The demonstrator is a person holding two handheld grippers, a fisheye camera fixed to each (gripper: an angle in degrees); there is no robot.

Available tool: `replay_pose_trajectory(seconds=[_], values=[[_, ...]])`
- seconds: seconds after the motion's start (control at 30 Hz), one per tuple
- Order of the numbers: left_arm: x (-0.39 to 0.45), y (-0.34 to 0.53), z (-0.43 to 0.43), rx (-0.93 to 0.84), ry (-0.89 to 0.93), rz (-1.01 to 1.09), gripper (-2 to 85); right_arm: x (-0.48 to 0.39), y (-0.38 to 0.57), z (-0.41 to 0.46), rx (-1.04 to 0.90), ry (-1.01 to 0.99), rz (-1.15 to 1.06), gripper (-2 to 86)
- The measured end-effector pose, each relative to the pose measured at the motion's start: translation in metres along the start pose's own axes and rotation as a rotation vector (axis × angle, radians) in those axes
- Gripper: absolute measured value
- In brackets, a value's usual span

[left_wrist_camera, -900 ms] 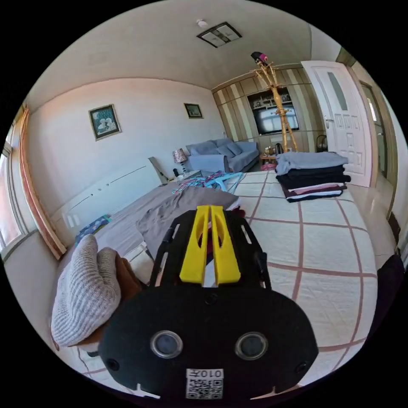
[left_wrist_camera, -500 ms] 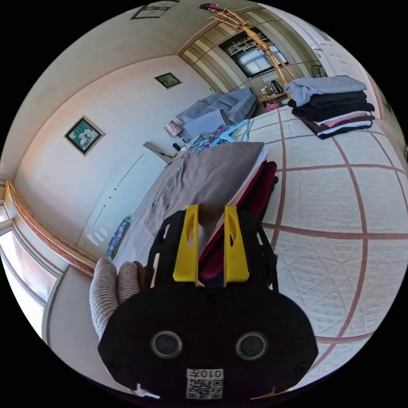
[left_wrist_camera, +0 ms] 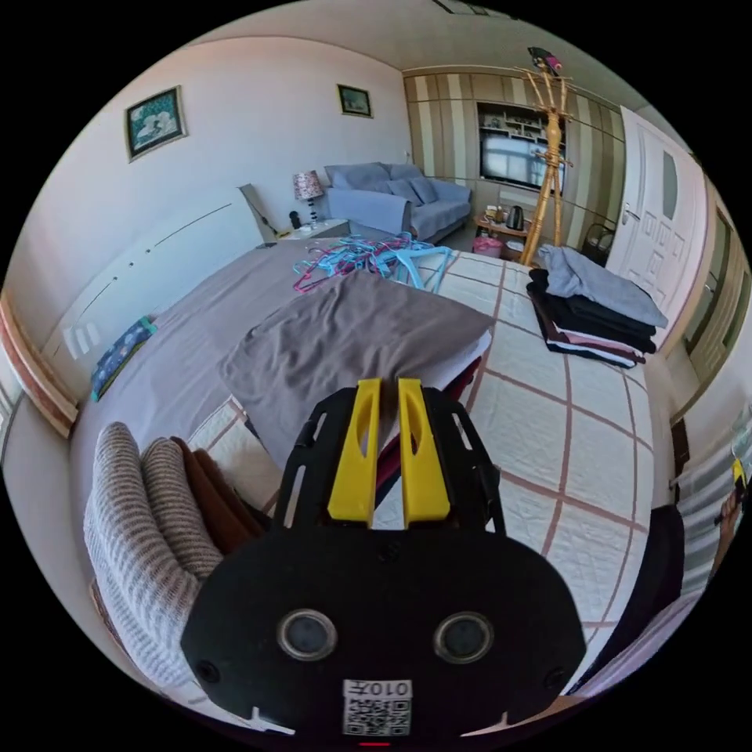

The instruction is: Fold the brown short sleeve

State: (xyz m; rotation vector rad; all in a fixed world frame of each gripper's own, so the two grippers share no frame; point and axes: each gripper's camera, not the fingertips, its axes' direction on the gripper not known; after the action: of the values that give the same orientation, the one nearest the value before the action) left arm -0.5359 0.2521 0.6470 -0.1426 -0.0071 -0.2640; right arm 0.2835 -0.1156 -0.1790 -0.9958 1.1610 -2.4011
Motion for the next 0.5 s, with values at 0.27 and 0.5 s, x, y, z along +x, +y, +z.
replay_pose_trajectory(seconds=[0.27,0.5], values=[[0.059,-0.030,0.012,-0.044,-0.345,0.063,7.0,0.015,0.026,-0.029,0.035,0.055,0.019,5.1],[0.076,-0.039,0.017,-0.083,-0.448,0.117,9.6,0.030,0.044,-0.044,0.038,0.080,0.048,4.0]])
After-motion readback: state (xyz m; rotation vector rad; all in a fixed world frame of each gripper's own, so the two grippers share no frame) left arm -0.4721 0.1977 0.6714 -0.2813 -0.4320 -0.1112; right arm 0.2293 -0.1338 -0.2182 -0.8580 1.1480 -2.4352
